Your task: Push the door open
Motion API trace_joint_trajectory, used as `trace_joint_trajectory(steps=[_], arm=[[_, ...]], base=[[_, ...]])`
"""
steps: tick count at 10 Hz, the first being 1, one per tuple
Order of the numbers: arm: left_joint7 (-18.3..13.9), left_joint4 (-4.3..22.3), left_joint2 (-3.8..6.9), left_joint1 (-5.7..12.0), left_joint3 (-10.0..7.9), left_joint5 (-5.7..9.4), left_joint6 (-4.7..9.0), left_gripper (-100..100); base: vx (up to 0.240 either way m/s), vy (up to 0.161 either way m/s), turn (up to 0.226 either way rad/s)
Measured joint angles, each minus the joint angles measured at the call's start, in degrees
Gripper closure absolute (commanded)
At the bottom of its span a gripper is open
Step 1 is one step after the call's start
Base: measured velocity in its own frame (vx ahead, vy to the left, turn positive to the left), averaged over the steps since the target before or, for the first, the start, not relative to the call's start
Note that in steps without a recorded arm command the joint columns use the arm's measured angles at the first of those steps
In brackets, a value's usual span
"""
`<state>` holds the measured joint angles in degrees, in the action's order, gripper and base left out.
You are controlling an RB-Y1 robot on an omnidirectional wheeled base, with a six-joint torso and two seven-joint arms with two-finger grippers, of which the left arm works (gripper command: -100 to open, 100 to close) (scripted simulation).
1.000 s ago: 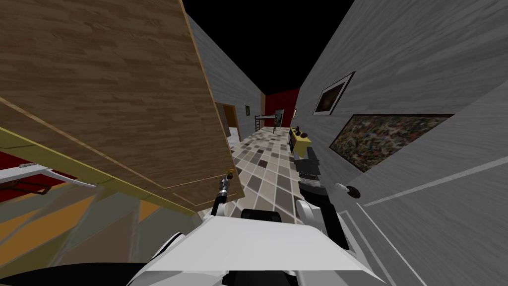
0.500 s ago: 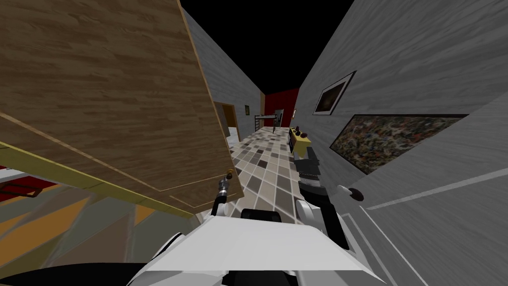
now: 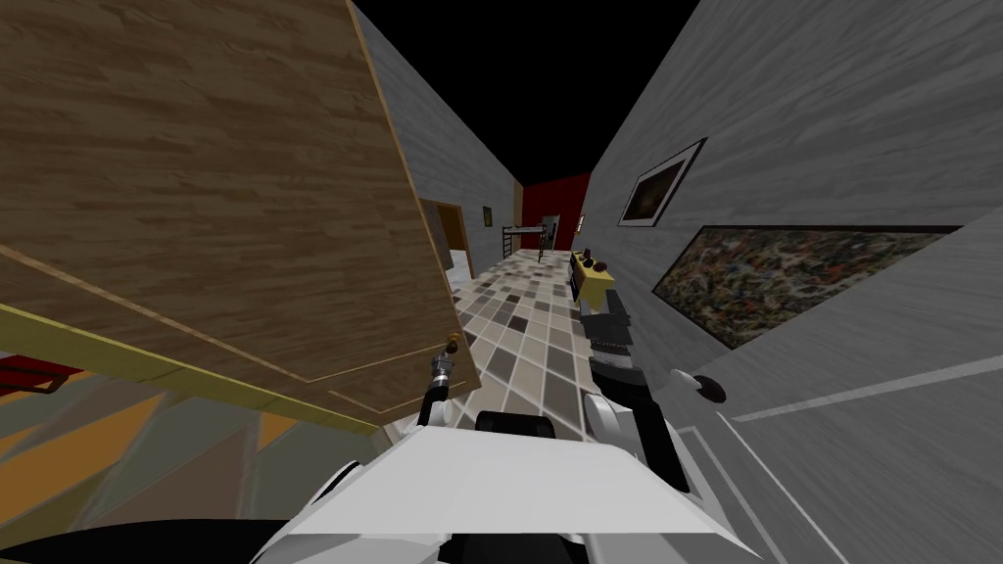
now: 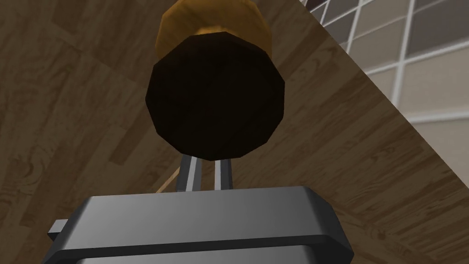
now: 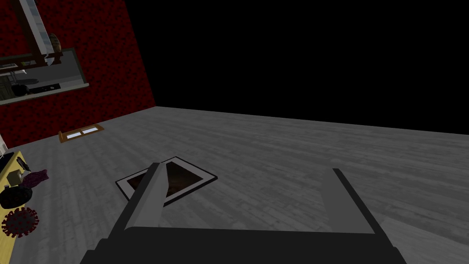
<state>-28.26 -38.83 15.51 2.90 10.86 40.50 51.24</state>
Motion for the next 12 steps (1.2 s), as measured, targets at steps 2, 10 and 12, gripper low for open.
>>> trace_joint_trajectory(steps=[2, 10, 12], arm=[[-0.6, 0.9, -0.09, 0.47, 0.17, 0.06, 0.33, -100], [-11.3, -3.3, -4.89, -0.71, 4.92, 8.46, 3.17, -100], [-14.6, -4.8, -6.37, -1.31, 6.42, 11.0, 4.05, -100]], base=[[-0.015, 0.021, -0.004], [-0.089, 0.035, -0.062], [-0.111, 0.044, -0.064]])
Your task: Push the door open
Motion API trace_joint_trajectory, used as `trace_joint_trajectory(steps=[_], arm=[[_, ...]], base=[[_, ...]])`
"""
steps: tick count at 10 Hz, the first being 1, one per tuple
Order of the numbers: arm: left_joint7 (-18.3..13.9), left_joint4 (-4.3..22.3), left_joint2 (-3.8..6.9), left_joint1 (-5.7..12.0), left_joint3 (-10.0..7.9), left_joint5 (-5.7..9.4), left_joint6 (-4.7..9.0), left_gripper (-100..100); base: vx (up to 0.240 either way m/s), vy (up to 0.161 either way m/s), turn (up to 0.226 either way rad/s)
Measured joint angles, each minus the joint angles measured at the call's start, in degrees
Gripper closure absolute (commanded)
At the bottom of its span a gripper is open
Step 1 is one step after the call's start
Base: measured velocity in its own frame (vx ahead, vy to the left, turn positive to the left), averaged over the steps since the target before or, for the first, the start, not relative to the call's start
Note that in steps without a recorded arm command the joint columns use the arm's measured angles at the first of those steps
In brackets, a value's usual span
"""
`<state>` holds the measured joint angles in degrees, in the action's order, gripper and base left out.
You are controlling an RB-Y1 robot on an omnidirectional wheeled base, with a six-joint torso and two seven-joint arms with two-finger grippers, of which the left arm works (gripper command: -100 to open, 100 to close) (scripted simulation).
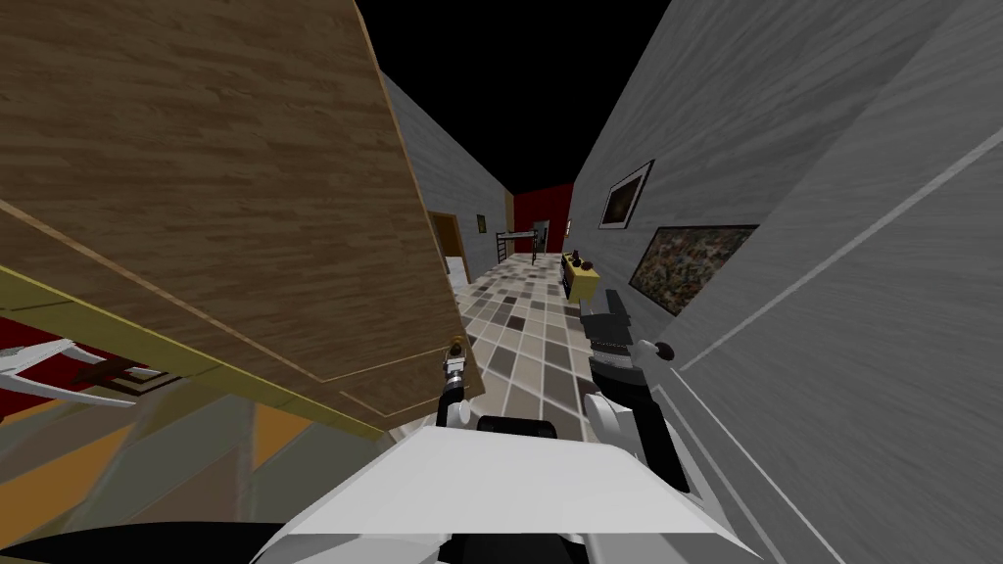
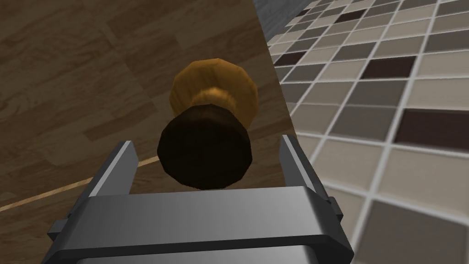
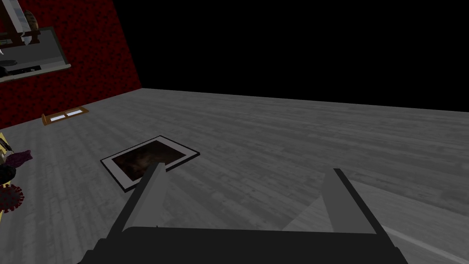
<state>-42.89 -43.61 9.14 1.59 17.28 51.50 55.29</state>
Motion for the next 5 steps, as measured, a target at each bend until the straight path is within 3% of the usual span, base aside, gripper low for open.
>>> trace_joint_trajectory(steps=[5], arm=[[-7.1, -4.2, -3.55, -1.51, 3.26, 5.98, 1.78, -100]], base=[[-0.087, 0.033, -0.051]])
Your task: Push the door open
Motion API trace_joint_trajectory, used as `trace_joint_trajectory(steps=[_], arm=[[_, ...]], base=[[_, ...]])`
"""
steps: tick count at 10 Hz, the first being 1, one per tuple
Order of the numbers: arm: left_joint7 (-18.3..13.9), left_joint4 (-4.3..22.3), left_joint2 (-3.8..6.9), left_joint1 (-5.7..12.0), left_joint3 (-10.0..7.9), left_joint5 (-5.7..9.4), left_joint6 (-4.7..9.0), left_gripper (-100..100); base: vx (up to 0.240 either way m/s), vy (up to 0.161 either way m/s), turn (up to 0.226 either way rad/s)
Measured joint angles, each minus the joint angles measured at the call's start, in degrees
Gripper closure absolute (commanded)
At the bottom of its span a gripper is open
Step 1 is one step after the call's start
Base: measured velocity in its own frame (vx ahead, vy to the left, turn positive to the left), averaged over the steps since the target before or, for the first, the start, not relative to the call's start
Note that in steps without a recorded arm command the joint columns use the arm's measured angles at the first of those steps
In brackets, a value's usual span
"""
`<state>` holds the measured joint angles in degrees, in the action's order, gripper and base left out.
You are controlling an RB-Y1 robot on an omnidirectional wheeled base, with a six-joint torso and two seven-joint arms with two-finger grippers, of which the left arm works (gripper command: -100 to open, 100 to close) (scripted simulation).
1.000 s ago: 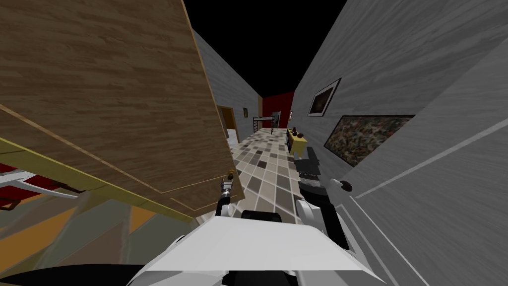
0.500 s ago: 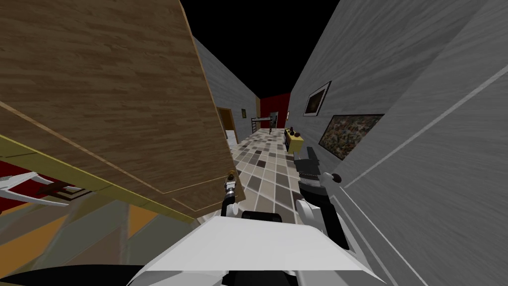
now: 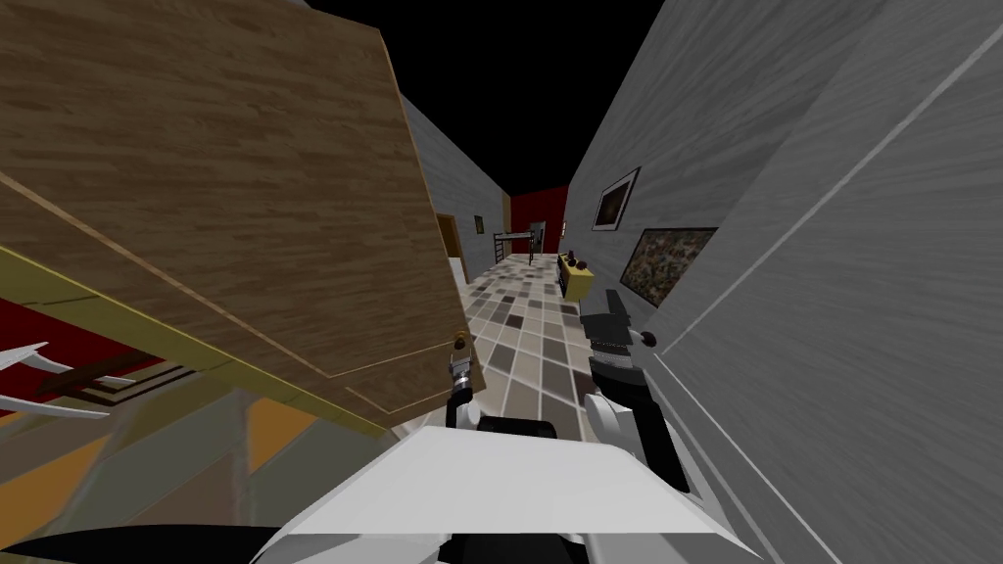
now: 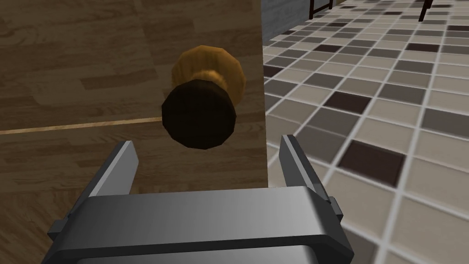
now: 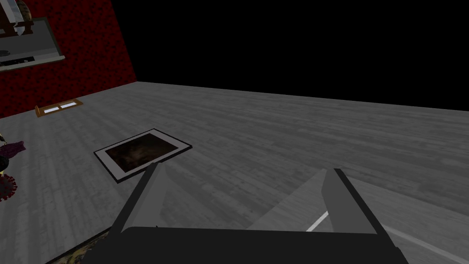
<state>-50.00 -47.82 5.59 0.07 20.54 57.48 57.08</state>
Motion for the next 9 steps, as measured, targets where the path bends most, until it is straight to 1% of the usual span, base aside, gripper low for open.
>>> trace_joint_trajectory(steps=[2, 3, 4, 6, 7, 8, 9], arm=[[-1.9, -1.5, -0.83, -0.53, 0.88, 1.78, 0.25, -100], [-2.1, -1.6, -0.88, -0.57, 0.94, 1.87, 0.28, -100], [-2.2, -1.7, -0.6, -0.68, 0.82, 1.94, 0.23, -100], [-2.9, -1.1, -0.21, -0.27, 0.59, 2.07, 0.34, -100], [-3.0, -1.2, -0.04, -0.38, 0.48, 2.15, 0.29, -100], [-3.0, -1.3, -0.01, -0.36, 0.46, 2.15, 0.27, 100], [-3.0, -1.3, 0.07, -0.36, 0.39, 2.17, 0.33, 100]], base=[[-0.055, 0.014, -0.029], [0.118, 0.056, -0.029], [0.179, 0.102, -0.037], [0.207, 0.116, -0.026], [0.099, 0.059, -0.009], [-0.01, -0.003, 0.019], [-0.034, -0.017, 0.003]])
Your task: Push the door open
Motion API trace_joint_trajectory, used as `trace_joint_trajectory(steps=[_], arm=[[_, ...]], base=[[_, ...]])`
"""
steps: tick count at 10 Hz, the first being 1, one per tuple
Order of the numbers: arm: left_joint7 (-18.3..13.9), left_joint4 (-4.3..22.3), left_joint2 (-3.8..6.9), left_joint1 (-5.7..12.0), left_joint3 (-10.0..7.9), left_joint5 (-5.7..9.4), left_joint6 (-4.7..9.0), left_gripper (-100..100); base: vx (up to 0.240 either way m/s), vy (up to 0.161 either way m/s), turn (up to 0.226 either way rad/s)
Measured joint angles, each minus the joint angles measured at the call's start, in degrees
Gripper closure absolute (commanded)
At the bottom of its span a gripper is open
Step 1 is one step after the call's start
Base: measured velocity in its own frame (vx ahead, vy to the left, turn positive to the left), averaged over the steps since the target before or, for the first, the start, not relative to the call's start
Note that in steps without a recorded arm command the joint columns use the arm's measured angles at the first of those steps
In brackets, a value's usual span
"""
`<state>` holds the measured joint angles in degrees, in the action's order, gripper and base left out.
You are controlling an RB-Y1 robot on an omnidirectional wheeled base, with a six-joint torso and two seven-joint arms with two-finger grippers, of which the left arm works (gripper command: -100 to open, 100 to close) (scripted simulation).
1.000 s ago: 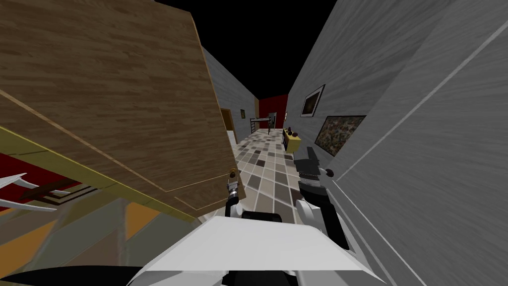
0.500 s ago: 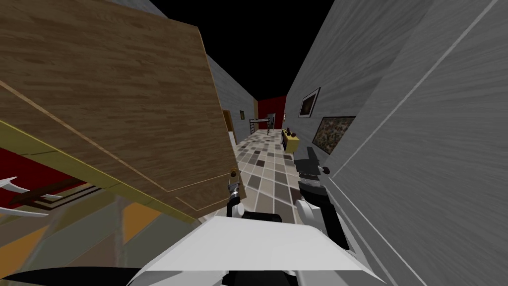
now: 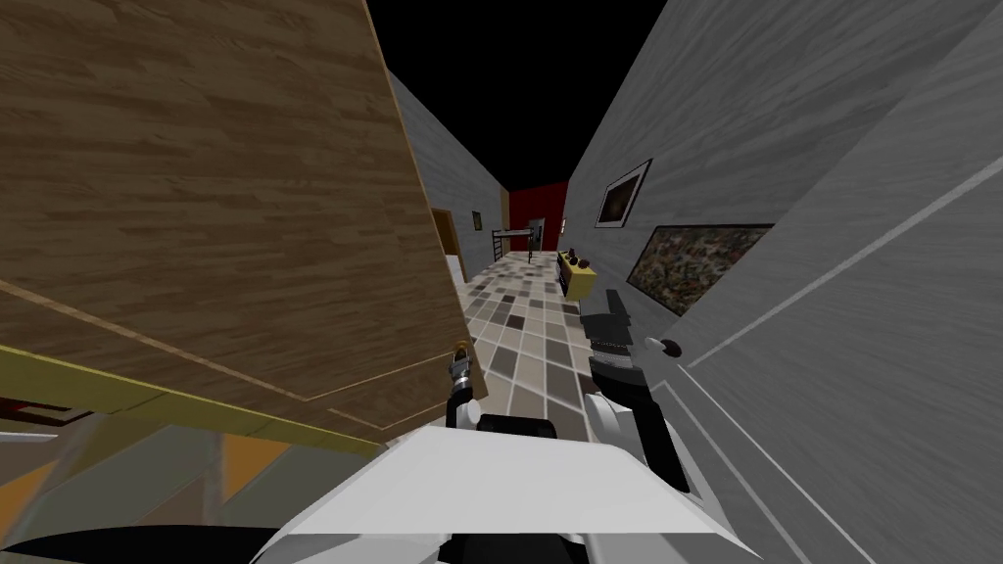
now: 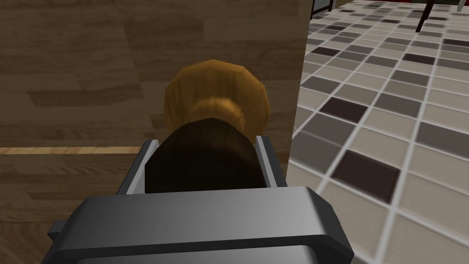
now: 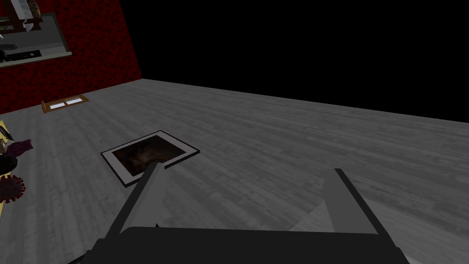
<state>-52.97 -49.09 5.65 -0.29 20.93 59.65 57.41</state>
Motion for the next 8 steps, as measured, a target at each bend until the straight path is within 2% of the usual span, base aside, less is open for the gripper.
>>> trace_joint_trajectory(steps=[4, 8], arm=[[0.0, 0.3, -0.03, -0.29, 0.03, 0.09, -0.26, 100], [0.3, 0.4, -0.16, -0.73, -0.74, 1.08, -0.53, 100]], base=[[-0.019, -0.008, 0.0], [0.176, 0.017, 0.019]])
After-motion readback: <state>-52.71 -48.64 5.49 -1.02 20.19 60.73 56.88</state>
